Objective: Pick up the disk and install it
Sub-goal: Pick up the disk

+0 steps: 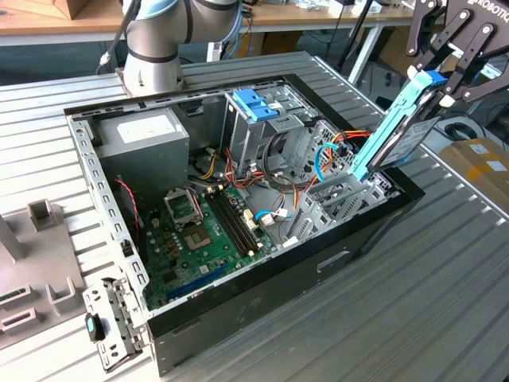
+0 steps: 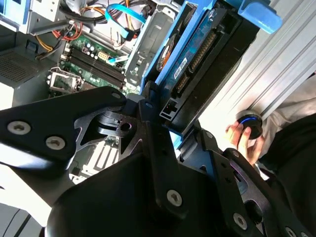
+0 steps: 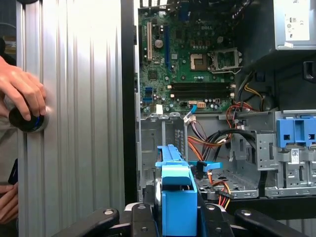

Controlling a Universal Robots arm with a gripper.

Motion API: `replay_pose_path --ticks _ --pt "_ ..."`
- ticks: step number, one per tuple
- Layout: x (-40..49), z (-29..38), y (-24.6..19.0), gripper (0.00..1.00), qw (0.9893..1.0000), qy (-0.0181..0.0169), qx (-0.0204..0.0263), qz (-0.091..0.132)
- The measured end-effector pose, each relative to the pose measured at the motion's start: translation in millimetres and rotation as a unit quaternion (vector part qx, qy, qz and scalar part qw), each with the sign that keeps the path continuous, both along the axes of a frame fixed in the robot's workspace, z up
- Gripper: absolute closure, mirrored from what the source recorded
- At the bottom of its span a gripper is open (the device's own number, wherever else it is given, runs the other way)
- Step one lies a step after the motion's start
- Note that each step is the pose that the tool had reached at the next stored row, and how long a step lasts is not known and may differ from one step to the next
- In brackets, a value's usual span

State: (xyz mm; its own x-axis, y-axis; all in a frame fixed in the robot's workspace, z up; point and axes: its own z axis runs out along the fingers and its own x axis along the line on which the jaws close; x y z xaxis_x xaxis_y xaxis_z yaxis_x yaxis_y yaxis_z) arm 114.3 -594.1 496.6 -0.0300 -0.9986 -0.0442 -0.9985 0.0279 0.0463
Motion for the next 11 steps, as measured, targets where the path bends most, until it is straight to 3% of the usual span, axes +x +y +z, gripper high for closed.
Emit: replay_pose_path --ticks 11 --pt "17.6 -0.1 0.0 0.63 1.0000 0.0000 0.0000 0.000"
